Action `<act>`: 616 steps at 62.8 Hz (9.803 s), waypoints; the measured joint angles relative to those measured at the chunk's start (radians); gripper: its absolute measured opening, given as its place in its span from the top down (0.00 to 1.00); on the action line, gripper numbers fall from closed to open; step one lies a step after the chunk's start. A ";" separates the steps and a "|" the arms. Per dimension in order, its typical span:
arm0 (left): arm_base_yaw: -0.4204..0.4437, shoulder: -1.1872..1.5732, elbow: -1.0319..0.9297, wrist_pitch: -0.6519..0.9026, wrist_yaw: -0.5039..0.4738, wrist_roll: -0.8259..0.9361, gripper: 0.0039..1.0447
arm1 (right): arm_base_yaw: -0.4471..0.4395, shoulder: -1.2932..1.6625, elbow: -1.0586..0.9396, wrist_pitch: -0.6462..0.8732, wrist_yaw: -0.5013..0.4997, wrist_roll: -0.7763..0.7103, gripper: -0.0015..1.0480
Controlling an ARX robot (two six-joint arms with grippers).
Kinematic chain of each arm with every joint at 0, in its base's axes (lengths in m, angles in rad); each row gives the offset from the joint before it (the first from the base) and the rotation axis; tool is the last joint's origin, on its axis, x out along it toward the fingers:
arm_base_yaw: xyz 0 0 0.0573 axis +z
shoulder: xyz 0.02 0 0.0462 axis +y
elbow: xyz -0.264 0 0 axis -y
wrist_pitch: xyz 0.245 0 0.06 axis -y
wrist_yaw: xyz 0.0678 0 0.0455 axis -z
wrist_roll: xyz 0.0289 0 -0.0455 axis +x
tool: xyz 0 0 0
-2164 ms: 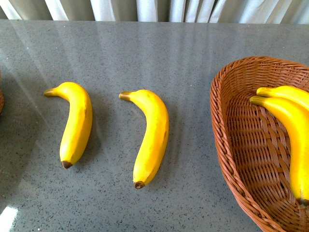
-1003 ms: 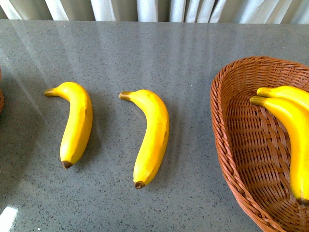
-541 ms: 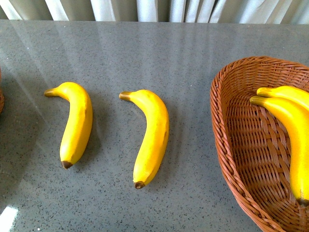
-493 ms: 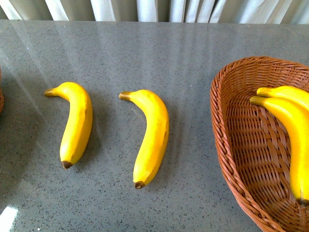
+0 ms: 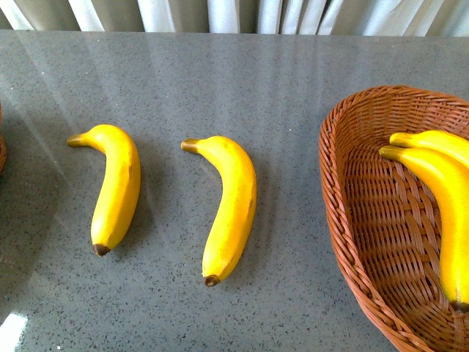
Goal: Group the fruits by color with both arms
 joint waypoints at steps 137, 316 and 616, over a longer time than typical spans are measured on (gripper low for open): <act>-0.001 0.000 0.000 0.000 0.000 0.000 0.09 | 0.762 2.285 1.587 -0.122 -0.011 0.345 0.09; -0.001 0.000 0.000 0.000 0.000 0.000 0.09 | 0.236 1.395 0.520 0.129 0.093 0.457 0.70; -0.001 0.000 0.000 0.000 0.000 0.001 0.09 | 0.700 2.117 1.380 -0.390 0.234 0.911 0.09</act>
